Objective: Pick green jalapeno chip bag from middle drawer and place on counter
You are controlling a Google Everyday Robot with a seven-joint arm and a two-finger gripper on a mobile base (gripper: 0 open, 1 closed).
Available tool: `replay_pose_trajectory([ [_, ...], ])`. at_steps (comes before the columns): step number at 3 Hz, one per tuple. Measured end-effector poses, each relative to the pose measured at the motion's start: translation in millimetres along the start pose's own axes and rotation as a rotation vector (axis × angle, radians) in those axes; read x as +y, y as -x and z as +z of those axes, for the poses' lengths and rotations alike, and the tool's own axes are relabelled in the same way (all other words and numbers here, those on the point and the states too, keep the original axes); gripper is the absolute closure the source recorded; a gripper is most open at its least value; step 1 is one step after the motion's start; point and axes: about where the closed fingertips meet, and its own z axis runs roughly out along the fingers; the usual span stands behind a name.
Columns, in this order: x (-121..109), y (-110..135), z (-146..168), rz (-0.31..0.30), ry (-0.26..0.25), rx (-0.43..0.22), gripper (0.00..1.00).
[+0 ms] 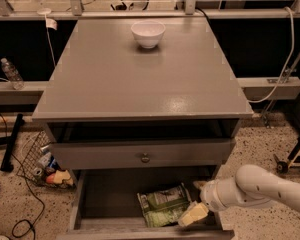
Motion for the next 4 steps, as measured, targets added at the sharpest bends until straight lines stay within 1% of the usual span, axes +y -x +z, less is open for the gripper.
replay_pose_trajectory([
  [1,-9.3,5.0,24.4,0.016,-0.017,-0.024,0.0],
  [2,-17.4,9.4,51.8,0.026,-0.032,-0.025,0.0],
  [3,-23.5,12.8,72.7,0.03,-0.046,-0.022,0.0],
  [4,-26.3,9.9,88.3,0.041,-0.049,-0.012,0.11],
])
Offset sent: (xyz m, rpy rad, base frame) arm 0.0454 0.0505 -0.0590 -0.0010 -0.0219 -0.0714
